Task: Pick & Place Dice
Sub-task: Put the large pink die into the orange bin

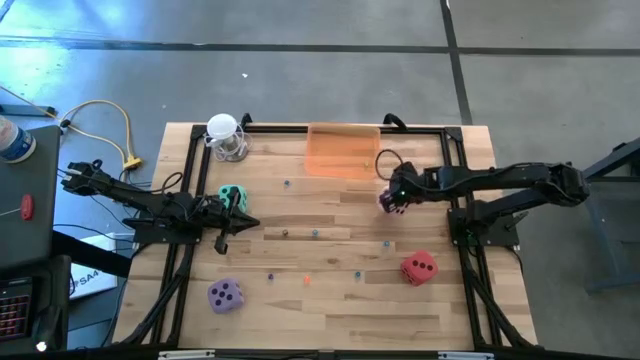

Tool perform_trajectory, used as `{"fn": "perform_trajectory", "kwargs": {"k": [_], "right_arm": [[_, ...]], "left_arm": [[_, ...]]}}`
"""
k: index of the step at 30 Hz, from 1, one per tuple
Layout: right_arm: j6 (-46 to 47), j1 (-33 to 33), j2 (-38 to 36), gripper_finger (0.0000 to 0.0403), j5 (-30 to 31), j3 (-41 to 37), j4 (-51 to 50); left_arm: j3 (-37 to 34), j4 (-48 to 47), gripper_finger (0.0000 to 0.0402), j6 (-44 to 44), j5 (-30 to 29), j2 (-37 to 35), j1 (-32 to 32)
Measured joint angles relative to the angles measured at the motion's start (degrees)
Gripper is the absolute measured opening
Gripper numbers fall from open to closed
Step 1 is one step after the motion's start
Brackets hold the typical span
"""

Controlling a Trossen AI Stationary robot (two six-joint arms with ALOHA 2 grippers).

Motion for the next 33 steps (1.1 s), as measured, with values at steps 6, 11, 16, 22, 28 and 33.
{"fn": "perform_trajectory", "kwargs": {"k": [6, 11, 16, 22, 28, 33], "right_arm": [[-5.9, 2.8, 0.0, 0.0063, 2.8, 6.7, 3.6], [-16.3, -0.6, -0.1, 0.0063, 4.9, 9.6, 13.2], [-23.4, -6.9, 1.9, 0.0063, 4.5, 9.8, 20.9], [-29.3, -14.1, 9.7, 0.0058, 0.1, 9.8, 29.3], [-31.4, -17.6, 16.6, 0.0053, -0.9, 9.8, 33.5], [-31.9, -19.4, 20.4, 0.0066, -0.7, 9.8, 36.3]], "left_arm": [[0.0, 0.0, 0.0000, 0.2, -0.1, 0.0, 0.0], [0.0, 0.1, 0.0000, 0.4, -0.1, 0.0, 0.0], [0.0, 0.2, 0.0000, 0.1, -0.2, 0.0, 0.0], [0.0, 0.9, 0.0000, -0.4, -0.2, 0.0, 0.0], [0.0, 1.2, 0.0000, -1.3, -0.2, 0.0, 0.0], [0.0, 1.3, 0.0000, -1.3, -0.2, 0.0, 0.0]]}}
